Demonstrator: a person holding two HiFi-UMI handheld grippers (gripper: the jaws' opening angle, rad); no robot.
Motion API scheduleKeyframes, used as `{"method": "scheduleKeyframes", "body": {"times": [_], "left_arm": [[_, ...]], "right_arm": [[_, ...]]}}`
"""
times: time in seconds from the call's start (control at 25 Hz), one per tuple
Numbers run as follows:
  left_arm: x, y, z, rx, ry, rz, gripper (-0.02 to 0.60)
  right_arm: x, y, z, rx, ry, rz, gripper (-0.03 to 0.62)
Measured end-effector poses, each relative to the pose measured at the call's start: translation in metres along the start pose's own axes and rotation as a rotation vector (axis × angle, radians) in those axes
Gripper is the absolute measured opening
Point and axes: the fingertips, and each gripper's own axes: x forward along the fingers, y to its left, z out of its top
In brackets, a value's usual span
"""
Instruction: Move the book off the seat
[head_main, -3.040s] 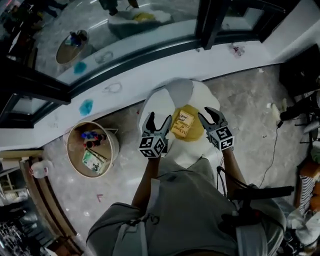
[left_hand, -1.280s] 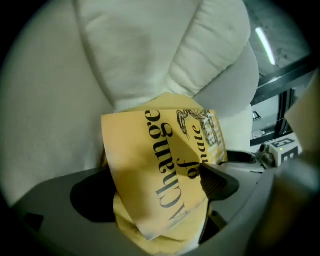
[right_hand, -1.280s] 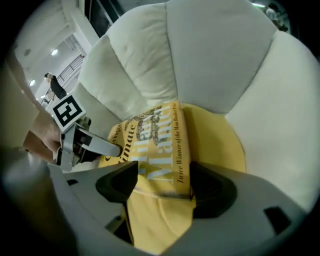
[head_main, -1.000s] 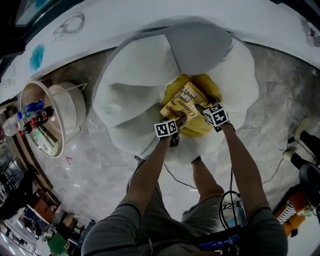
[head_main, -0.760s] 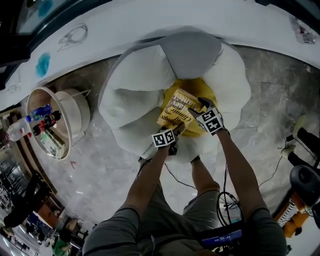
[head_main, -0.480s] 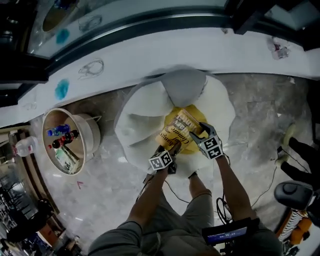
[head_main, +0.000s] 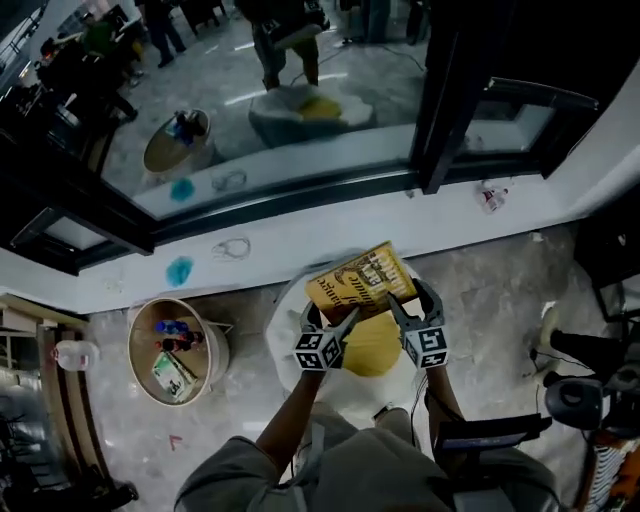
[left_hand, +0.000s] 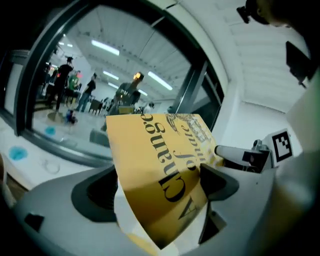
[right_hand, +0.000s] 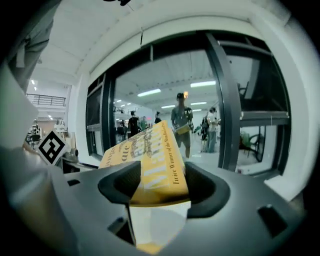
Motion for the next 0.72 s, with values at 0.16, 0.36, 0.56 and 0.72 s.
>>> {"method": "scheduleKeyframes", "body": {"times": [0.16,0.36,0.56,0.72], "left_arm": [[-0.046,-0.075,0.138,0.091,-0.234,-0.091,0.506],[-0.103,-0.146,0.213,0.192,-0.401,-0.214,0.506],[-0.120,-0.157,0.204,0.184,-0.406,-0.212,0.506],[-0.126,-0.163,0.201,0.167,-0.426,-0.183,0.506]], "right_arm": [[-0.059,0.006,0.127,-0.013,-0.224,-0.039,0.285],[-0.129,0.017,0.199,-0.013,-0.389,-0.105,0.285],[-0.149,0.027,0.199,-0.032,-0.412,-0.105,0.285],[-0.154,0.023,0.192,-0.034,-0.405,-0.083,0.285]]}}
